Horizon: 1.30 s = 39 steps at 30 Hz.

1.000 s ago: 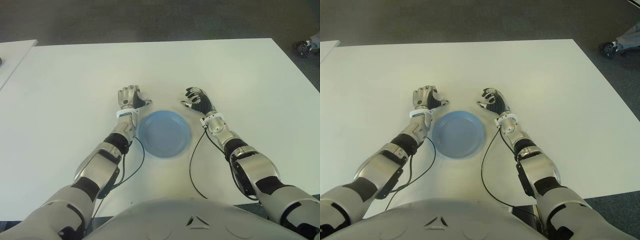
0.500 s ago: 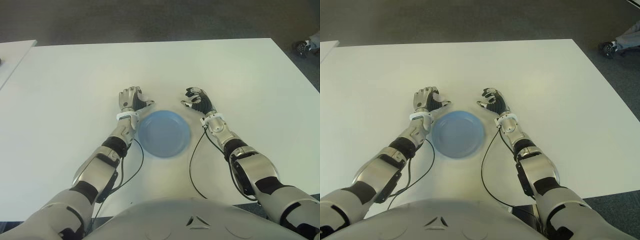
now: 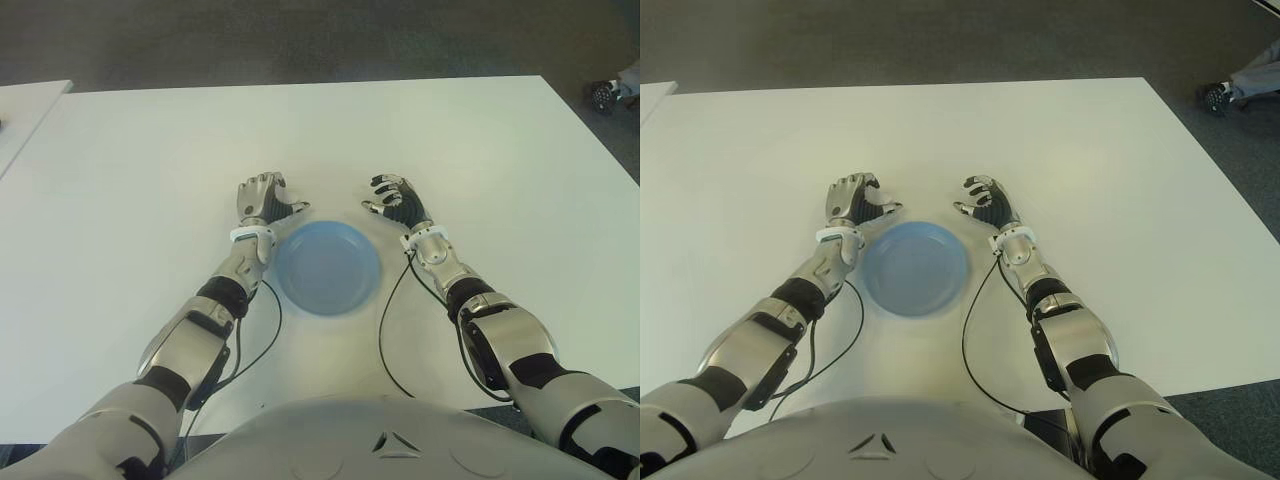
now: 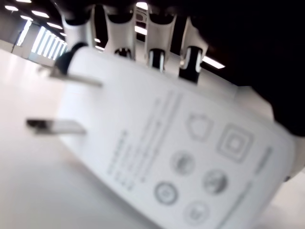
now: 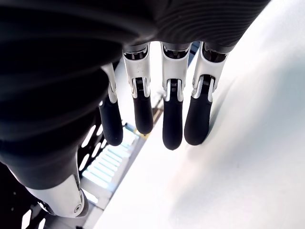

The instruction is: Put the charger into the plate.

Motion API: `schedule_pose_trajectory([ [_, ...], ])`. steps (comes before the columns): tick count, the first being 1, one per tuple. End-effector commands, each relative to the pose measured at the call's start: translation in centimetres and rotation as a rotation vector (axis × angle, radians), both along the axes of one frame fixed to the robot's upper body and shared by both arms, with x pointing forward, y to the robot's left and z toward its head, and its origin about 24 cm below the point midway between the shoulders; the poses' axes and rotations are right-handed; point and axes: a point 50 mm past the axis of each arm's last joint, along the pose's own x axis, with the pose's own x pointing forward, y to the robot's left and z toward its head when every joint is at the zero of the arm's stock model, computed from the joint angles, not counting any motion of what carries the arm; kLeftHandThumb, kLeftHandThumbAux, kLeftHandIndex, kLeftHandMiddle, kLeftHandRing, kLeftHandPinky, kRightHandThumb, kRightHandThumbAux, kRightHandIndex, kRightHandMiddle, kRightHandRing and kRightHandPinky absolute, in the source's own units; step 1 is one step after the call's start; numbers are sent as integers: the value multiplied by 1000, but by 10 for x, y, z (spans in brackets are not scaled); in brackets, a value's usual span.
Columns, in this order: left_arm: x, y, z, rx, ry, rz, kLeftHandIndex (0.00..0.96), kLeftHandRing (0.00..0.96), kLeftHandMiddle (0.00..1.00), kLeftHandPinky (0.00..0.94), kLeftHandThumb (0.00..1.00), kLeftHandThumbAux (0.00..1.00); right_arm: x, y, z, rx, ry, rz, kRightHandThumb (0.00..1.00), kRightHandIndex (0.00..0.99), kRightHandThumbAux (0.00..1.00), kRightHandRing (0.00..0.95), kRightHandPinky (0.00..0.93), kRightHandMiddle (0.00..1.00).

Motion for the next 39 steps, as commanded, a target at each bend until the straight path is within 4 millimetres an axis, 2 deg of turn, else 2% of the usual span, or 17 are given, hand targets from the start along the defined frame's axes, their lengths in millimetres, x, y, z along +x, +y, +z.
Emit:
schedule_pose_trajectory([
  [1, -4, 5, -3, 15, -4, -6, 443, 863, 872, 866, 748, 696, -44, -8, -57, -55, 308, -5, 66, 347, 751, 390, 539, 313],
  [5, -4, 6, -3, 17, -6, -11, 443, 865, 874, 869, 748, 696, -44, -8, -57, -53, 308, -6, 73, 353, 754, 452, 591, 376],
  [7, -4, 7, -3, 18, -7, -14, 443, 867, 875, 870, 749, 696, -44, -7, -57, -51, 309, -7, 78, 357, 759, 518, 646, 434],
  [11, -4, 8, -3, 18, -7, -17, 443, 868, 876, 870, 749, 696, -44, -7, -57, -50, 309, -7, 83, 360, 762, 570, 688, 479],
  [13, -4, 8, -3, 16, -12, -18, 443, 867, 875, 869, 749, 696, -44, -7, -57, -50, 308, -6, 95, 368, 766, 669, 769, 581],
  [15, -4, 9, -3, 14, -13, -19, 443, 867, 874, 869, 749, 696, -44, -7, -57, -50, 307, -6, 105, 373, 767, 716, 808, 630],
  [22, -4, 10, -1, 3, -32, -19, 443, 862, 869, 869, 748, 697, -44, -6, -58, -56, 314, 4, 158, 382, 769, 827, 876, 768],
  [30, -4, 10, 1, -4, -39, -27, 443, 861, 868, 863, 748, 697, -45, -6, -58, -61, 315, 3, 179, 376, 770, 844, 877, 790],
  [34, -3, 10, 2, -4, -43, -33, 443, 861, 868, 859, 748, 697, -45, -5, -58, -65, 315, 2, 188, 372, 773, 826, 839, 769],
  [39, -3, 11, 3, -1, -52, -40, 443, 866, 872, 871, 748, 697, -45, -5, -59, -70, 321, 2, 190, 370, 781, 617, 677, 550],
])
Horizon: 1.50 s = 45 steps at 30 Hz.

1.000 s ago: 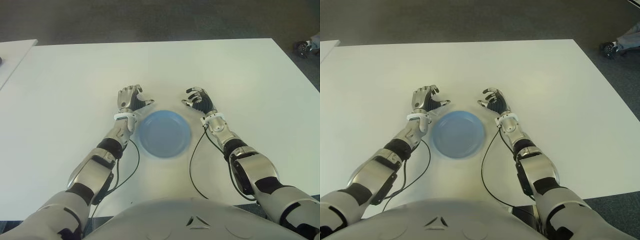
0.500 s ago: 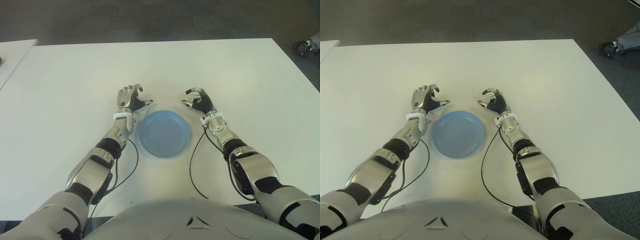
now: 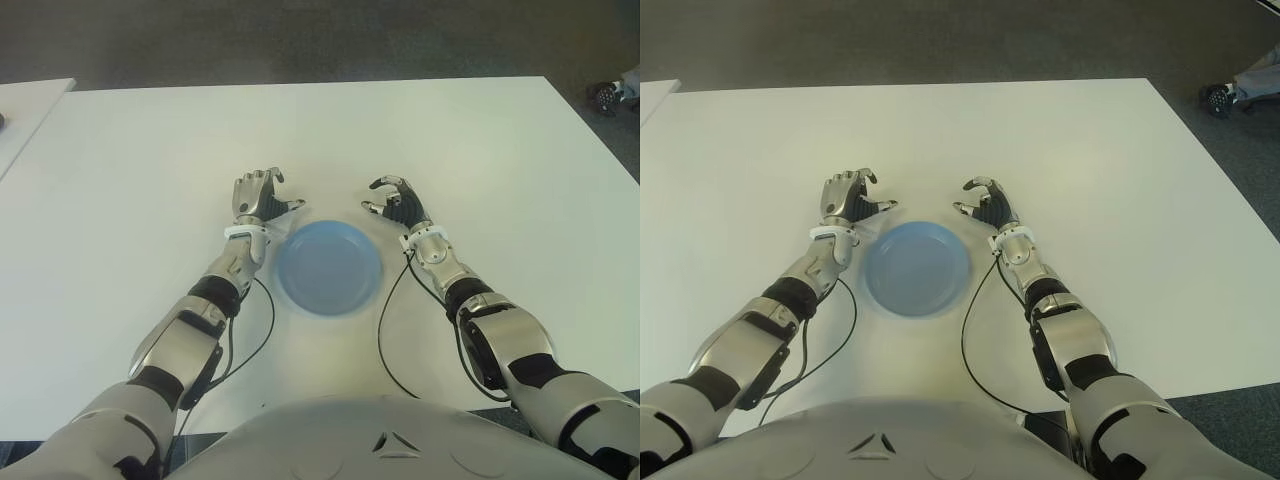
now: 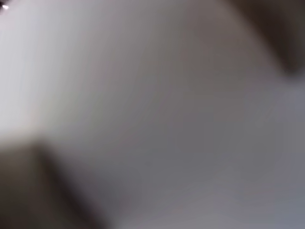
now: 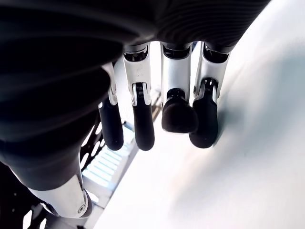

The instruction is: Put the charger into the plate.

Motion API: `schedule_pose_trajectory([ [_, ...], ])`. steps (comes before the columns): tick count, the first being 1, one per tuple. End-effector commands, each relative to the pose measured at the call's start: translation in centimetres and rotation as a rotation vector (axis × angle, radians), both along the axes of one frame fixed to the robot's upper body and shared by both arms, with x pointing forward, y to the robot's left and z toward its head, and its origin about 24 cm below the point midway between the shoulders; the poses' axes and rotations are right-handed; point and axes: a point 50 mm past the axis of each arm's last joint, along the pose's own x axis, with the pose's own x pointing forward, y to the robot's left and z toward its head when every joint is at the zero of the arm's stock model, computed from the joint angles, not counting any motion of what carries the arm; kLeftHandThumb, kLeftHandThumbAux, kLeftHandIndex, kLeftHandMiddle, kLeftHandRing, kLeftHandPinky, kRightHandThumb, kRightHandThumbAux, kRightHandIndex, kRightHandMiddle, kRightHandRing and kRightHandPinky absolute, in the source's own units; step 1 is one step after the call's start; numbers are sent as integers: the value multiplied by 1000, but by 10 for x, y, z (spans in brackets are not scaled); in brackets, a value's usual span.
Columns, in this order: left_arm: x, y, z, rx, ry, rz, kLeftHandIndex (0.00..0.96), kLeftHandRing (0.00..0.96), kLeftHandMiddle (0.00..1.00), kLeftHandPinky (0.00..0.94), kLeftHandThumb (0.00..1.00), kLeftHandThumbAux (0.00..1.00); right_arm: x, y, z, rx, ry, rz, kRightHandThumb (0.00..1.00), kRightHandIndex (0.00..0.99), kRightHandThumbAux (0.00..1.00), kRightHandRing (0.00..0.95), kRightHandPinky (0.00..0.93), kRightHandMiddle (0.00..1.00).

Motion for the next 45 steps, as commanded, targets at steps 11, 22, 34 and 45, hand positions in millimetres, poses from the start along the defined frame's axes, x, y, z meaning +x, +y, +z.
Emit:
schedule_pose_trajectory([
  [11, -3, 4, 2, 7, -27, -13, 443, 870, 878, 872, 748, 696, -45, -7, -59, -96, 323, 0, 200, 361, 775, 343, 401, 292],
  [22, -2, 4, 5, -4, -34, -16, 443, 871, 877, 880, 748, 696, -45, -6, -60, -116, 320, -2, 155, 357, 761, 269, 293, 258],
  [34, -2, 4, 8, -39, -40, -24, 443, 868, 877, 876, 747, 697, -44, -5, -59, -117, 321, -3, 147, 362, 767, 237, 251, 246],
  [45, -1, 5, 13, -216, -8, -12, 443, 863, 871, 868, 749, 696, -44, -4, -59, -125, 317, 5, 159, 329, 799, 253, 309, 248],
])
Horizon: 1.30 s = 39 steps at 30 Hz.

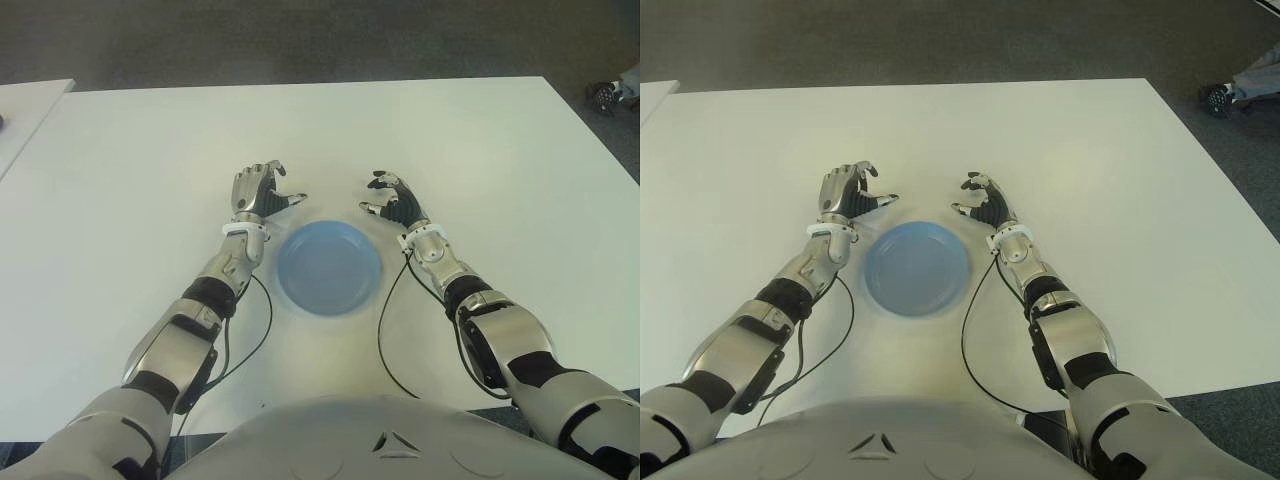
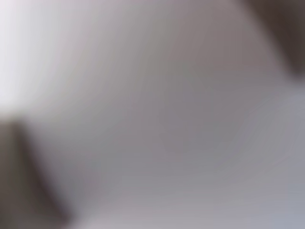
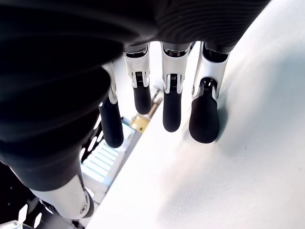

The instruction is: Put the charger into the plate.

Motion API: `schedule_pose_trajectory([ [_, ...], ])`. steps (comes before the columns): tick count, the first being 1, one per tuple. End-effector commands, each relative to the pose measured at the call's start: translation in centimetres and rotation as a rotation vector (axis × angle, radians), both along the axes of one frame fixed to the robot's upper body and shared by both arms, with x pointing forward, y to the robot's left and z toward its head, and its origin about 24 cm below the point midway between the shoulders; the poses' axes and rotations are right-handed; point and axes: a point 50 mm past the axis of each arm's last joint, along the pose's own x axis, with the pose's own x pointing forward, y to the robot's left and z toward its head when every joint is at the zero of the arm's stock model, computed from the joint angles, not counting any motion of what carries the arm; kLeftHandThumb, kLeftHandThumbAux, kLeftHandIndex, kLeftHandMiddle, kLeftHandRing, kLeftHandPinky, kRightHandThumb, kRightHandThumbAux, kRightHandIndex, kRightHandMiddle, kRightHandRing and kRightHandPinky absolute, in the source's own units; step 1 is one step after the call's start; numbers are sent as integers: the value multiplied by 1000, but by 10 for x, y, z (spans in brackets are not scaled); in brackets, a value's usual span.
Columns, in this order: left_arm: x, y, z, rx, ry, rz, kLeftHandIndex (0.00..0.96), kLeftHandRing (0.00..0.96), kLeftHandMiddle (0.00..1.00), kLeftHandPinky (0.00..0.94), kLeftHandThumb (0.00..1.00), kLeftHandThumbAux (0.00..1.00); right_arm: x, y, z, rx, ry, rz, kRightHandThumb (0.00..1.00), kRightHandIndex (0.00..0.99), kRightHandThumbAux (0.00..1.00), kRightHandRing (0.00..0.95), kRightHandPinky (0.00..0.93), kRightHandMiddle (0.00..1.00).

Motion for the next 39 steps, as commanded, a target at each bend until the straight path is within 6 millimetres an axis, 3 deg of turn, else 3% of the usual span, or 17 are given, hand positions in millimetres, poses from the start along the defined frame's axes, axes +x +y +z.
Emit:
schedule_pose_trajectory([
  [1, 0, 2, 2, -76, 22, 9, 443, 863, 870, 868, 749, 696, -46, -8, -59, -99, 304, -12, 160, 325, 801, 256, 314, 249],
  [28, 2, -4, 27, -72, -77, -47, 443, 869, 877, 870, 751, 696, -45, -5, -60, -133, 303, -15, 154, 301, 817, 284, 349, 245],
  [39, 0, -6, 38, -75, -107, -73, 443, 868, 878, 873, 751, 696, -45, -3, -60, -150, 300, -11, 140, 289, 801, 249, 264, 236],
])
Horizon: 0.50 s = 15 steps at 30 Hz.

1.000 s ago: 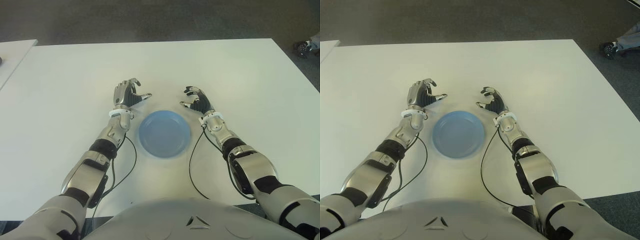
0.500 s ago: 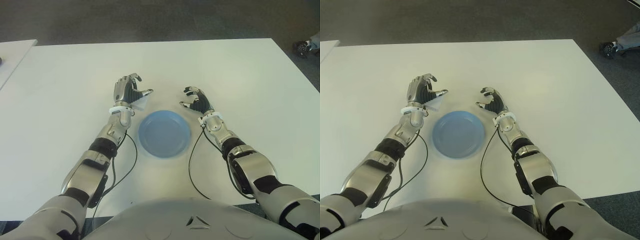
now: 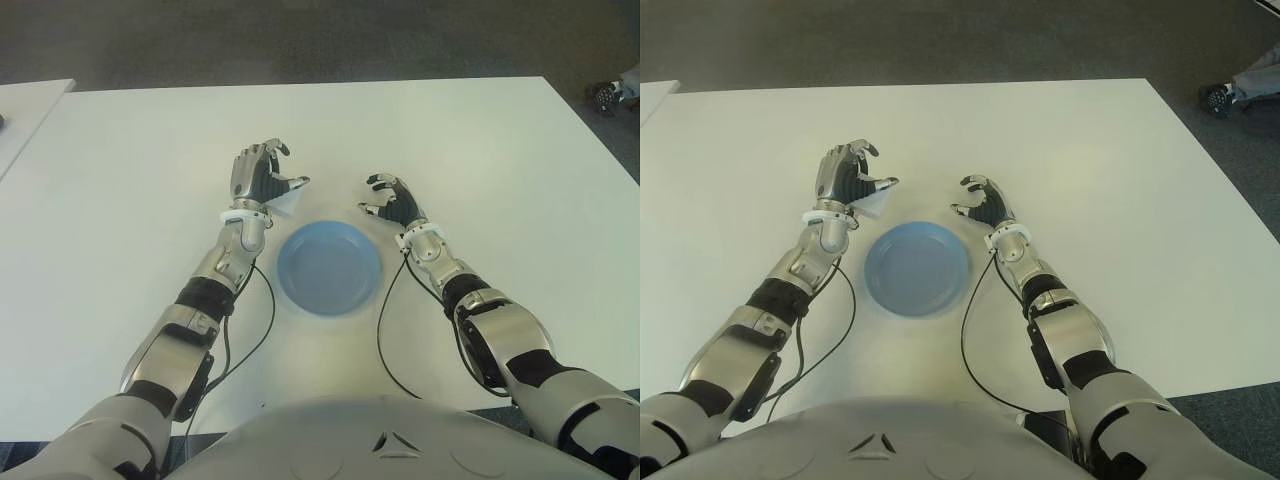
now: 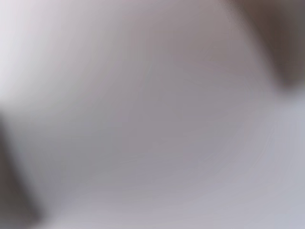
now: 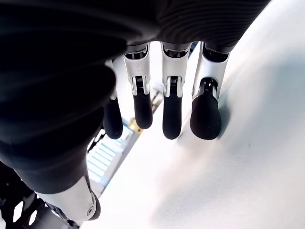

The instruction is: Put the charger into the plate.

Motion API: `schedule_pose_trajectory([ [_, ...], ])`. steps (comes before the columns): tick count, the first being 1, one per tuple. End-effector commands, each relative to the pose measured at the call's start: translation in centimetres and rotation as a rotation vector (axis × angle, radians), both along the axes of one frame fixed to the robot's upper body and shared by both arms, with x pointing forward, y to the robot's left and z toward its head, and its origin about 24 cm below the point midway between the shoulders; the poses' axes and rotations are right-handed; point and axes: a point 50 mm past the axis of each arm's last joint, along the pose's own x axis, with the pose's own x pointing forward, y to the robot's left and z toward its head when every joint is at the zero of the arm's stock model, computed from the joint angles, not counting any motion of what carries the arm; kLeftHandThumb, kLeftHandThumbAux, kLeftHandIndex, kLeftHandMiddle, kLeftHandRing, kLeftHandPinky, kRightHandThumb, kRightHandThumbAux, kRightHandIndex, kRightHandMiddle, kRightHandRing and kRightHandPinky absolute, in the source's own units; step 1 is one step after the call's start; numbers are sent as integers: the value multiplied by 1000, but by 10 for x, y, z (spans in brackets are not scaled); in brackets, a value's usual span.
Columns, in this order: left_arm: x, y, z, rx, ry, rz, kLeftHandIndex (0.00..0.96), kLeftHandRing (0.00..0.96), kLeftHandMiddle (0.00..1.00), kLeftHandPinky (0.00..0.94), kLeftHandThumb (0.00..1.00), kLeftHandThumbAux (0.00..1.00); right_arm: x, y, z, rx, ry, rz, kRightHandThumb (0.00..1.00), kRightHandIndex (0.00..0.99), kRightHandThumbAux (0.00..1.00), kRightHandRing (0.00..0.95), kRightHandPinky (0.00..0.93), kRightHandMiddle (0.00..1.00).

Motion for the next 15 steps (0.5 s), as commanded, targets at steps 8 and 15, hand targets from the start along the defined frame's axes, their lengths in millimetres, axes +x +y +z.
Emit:
schedule_pose_trajectory([
  [8, -3, 1, 6, 30, 0, -21, 443, 866, 875, 871, 751, 696, -46, -6, -60, -118, 301, -10, 122, 279, 800, 221, 229, 224],
  [15, -4, -3, 8, 45, 1, -43, 443, 867, 874, 873, 751, 695, -46, -4, -60, -135, 306, -7, 114, 272, 795, 185, 144, 204],
])
